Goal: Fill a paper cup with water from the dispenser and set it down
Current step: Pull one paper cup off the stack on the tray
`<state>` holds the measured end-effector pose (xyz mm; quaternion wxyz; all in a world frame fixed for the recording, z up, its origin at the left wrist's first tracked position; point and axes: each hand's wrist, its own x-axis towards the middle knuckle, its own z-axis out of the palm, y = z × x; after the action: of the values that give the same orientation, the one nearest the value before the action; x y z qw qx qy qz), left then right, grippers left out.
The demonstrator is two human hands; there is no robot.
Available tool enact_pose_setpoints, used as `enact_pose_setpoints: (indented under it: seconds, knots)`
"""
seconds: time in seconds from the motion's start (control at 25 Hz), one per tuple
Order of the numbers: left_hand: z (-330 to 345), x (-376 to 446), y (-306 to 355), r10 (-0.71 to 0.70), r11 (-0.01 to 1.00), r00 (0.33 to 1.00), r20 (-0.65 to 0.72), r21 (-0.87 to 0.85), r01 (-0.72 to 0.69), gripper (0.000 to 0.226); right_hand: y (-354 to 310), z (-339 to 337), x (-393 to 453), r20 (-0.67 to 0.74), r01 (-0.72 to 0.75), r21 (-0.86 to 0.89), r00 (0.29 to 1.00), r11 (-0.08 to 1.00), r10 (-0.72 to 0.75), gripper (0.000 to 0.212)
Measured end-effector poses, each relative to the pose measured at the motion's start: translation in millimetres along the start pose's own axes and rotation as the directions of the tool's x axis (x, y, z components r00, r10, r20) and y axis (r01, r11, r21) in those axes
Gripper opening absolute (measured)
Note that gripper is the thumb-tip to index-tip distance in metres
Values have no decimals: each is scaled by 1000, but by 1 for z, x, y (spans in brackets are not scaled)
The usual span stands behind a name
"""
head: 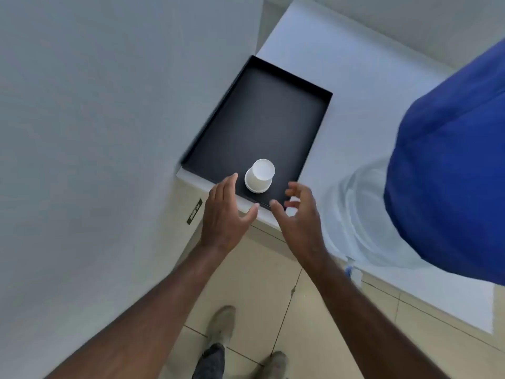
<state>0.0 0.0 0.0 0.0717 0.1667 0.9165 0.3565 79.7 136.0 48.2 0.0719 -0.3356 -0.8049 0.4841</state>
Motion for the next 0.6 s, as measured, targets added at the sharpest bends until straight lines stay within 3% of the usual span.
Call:
enact_pose_setpoints:
  seconds: [0.2, 0.36, 0.6]
  knots:
    - [19, 36, -14, 75, 997, 996, -50, 17, -74, 85, -6, 37, 60, 10, 24, -28, 1000, 999, -24, 88]
    - [33, 45, -25, 117, 993, 992, -37, 31, -116, 89, 9, 56, 72, -3, 116, -52, 993, 992, -116, 66]
    - [46, 55, -26, 182, 979, 983, 1, 98, -181, 91, 23, 42, 73, -117, 111, 82, 988, 990, -101, 45]
